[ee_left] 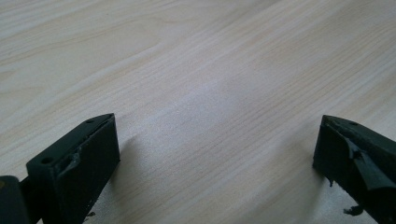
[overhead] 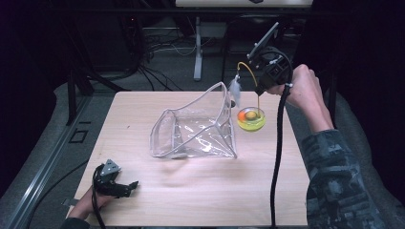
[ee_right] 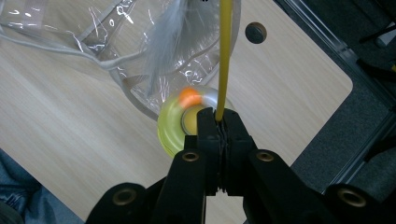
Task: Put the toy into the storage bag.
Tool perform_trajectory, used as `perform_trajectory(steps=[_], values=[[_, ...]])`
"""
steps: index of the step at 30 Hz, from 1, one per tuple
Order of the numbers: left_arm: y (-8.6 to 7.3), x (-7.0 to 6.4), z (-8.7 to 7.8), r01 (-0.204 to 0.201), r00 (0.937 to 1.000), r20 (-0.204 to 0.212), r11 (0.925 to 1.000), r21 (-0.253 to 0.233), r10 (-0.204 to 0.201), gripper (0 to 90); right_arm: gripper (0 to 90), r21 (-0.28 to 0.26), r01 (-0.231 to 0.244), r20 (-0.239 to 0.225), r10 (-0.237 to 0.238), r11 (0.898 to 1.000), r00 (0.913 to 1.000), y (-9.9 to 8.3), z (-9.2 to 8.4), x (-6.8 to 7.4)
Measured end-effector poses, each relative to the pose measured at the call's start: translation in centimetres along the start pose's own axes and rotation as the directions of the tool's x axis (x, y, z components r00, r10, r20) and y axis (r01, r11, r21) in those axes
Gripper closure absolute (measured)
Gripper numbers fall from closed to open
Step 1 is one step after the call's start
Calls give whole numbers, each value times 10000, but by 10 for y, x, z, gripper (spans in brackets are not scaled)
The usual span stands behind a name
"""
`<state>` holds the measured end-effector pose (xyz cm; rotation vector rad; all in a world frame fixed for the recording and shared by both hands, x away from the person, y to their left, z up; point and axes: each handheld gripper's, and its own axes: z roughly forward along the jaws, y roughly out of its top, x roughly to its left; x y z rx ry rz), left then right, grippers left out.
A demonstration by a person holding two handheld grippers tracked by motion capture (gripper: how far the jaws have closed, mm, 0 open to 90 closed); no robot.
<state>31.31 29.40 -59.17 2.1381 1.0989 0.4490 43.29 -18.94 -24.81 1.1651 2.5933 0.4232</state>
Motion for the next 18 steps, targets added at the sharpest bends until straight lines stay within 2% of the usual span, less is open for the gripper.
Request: perform_trajectory(steps=[6,18], values=[[0,0,0,-16,10000,7,10000,2,16,2,886,-135,72,183,-69,9999,9998,9,-8,4],[0,0,0,-11,10000,1,10000,-1,11,2,886,-446,534,578,-507,9976,9970,24,-25,18]])
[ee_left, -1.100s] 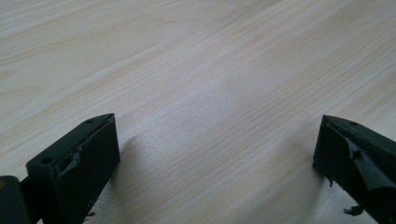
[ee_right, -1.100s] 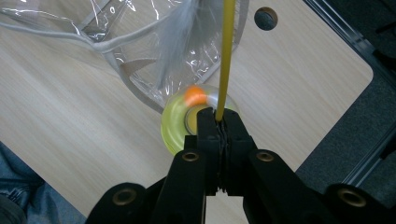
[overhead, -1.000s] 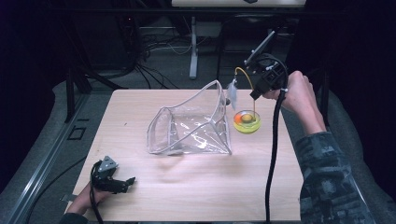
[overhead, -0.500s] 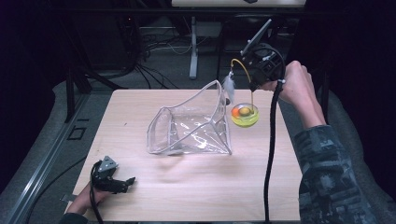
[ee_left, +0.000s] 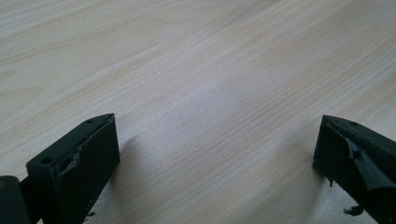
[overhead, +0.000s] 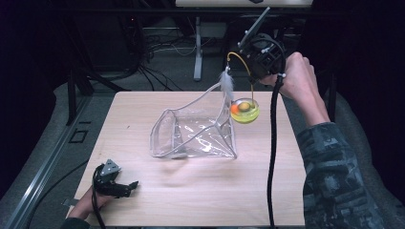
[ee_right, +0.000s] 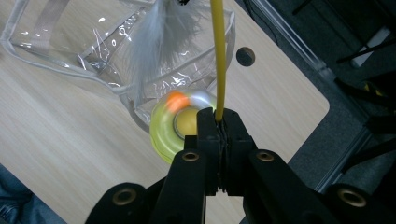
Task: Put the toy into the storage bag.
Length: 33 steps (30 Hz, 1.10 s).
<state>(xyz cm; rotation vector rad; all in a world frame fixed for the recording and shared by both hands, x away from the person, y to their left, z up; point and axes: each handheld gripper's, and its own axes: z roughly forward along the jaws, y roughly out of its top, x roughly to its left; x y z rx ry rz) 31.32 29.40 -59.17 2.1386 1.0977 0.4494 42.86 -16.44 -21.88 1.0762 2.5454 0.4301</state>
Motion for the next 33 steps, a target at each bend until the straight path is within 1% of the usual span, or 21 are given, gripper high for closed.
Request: perform_trajectory(steps=[1,3,4,5,6,7,8,16,19,21,22,26,28,29,33], values=[[0,0,0,-6,10000,0,10000,2,6,1,886,-27,94,43,-94,10000,9999,1,-1,0],[0,0,0,-41,10000,8,10000,12,41,1,886,-131,55,52,-54,9999,10000,2,-2,2],[0,0,0,-6,10000,3,10000,4,6,1,886,-107,132,114,-130,9999,9998,4,-3,2],[0,0,0,-65,10000,4,10000,16,65,1,886,-168,92,123,-90,9998,9999,5,-4,3],[0,0,0,-1,10000,-1,10000,4,1,1,886,-131,211,202,-208,9997,9996,7,-5,4],[0,0,0,-67,10000,2,10000,16,67,2,886,-185,204,212,-200,9996,9996,8,-6,4],[0,0,0,-10,10000,0,10000,6,10,1,886,-277,161,197,-156,9995,9997,9,-6,5],[0,0,0,-43,10000,4,10000,16,43,1,886,-394,346,343,-333,9986,9989,21,-11,11],[0,0,0,-7,10000,5,10000,8,7,2,886,-506,387,409,-367,9980,9985,25,-11,13],[0,0,0,-63,10000,15,10000,18,63,1,886,-605,388,400,-364,9974,9985,27,-11,15],[0,0,0,-30,10000,12,10000,11,30,2,886,-542,465,423,-443,9974,9981,29,-12,16],[0,0,0,-76,10000,12,10000,22,76,2,886,-616,595,450,-568,9963,9974,36,-10,21],[0,0,0,-16,10000,5,10000,7,16,2,886,-653,588,459,-559,9961,9974,40,-9,23],[0,1,0,-84,10000,13,10000,24,84,2,886,-703,597,434,-567,9957,9974,43,-8,24],[0,0,0,-16,10000,6,10000,8,16,2,887,-641,698,470,-669,9955,9967,49,-5,29]])
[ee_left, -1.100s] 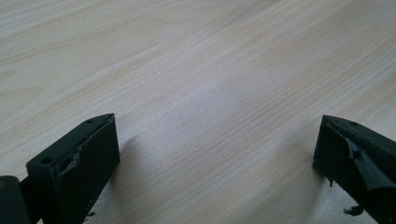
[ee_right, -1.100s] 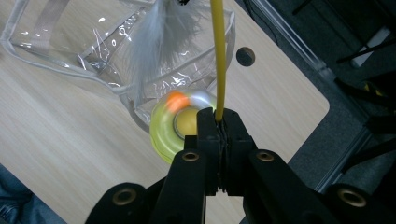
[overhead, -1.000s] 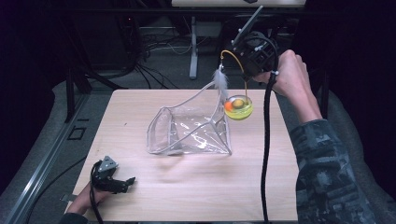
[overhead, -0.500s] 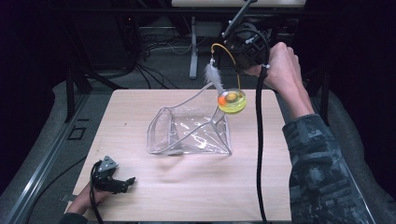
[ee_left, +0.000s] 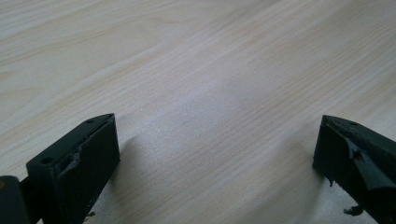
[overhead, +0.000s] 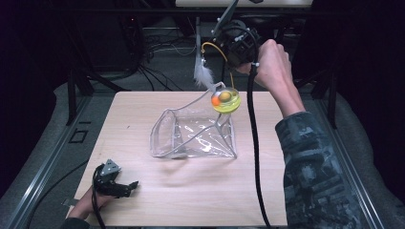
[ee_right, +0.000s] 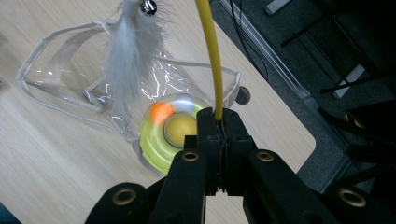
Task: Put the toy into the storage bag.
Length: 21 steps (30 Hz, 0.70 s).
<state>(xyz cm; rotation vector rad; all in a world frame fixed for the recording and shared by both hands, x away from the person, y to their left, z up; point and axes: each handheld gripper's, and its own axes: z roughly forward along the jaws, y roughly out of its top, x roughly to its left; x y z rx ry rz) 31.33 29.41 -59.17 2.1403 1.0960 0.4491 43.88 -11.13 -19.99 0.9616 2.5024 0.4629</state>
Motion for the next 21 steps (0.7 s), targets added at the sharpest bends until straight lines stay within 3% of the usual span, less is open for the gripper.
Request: perform_trajectory(steps=[21], values=[[0,0,0,-13,10000,-1,10000,-1,13,2,886,-240,398,-160,-402,9989,9991,29,18,24]])
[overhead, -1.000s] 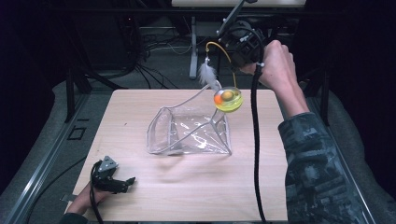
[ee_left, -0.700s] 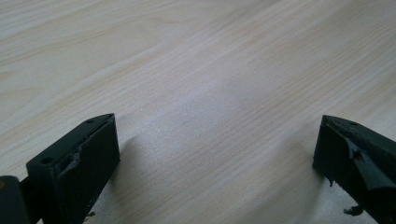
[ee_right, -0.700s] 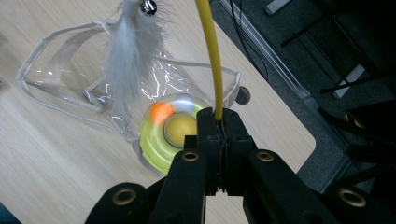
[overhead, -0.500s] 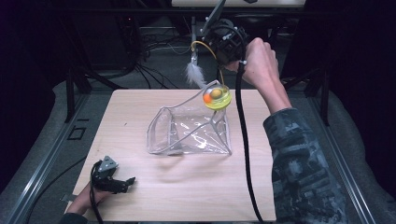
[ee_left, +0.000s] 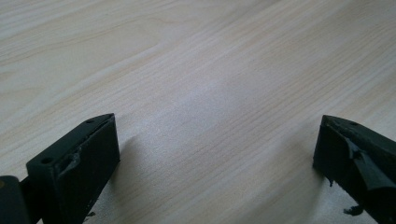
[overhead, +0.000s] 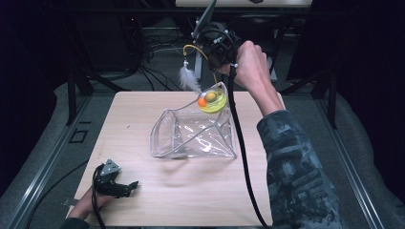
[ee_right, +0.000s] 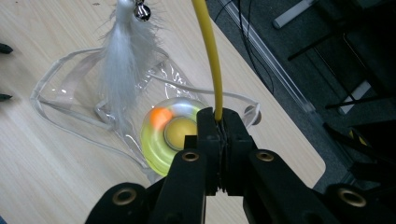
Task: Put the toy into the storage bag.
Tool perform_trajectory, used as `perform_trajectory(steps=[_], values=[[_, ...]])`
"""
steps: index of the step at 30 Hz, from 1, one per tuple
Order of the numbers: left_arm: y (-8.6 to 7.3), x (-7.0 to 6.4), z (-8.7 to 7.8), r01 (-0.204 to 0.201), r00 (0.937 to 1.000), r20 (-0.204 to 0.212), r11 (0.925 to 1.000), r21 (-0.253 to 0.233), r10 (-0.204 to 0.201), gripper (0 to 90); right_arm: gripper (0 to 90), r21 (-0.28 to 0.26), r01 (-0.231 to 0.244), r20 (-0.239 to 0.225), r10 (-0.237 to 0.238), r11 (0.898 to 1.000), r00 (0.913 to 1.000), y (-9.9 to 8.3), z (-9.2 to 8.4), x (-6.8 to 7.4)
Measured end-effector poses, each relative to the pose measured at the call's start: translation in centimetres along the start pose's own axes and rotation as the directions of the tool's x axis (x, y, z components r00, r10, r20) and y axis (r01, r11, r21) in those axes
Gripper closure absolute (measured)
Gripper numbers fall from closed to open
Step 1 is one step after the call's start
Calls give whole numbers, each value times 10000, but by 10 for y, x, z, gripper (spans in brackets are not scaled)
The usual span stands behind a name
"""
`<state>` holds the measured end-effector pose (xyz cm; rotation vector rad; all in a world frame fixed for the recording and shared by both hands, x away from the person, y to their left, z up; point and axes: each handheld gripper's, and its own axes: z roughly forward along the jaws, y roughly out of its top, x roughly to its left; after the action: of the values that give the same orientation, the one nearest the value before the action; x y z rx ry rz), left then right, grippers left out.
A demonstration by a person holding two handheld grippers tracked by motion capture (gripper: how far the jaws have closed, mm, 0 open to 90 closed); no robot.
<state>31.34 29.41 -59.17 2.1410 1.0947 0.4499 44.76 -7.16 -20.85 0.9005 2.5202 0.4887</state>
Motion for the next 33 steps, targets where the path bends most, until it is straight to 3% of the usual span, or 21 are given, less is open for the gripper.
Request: perform_trajectory(steps=[16,27,33], values=[[0,0,0,-39,10000,16,10000,11,39,2,885,239,248,-454,-237,9994,9987,7,39,17],[0,0,0,-12,10000,12,10000,7,12,2,885,506,94,-987,-44,9987,9951,-9,73,21],[0,0,0,-40,10000,18,10000,9,40,2,885,612,-204,-1380,287,9979,9900,-24,91,20]])
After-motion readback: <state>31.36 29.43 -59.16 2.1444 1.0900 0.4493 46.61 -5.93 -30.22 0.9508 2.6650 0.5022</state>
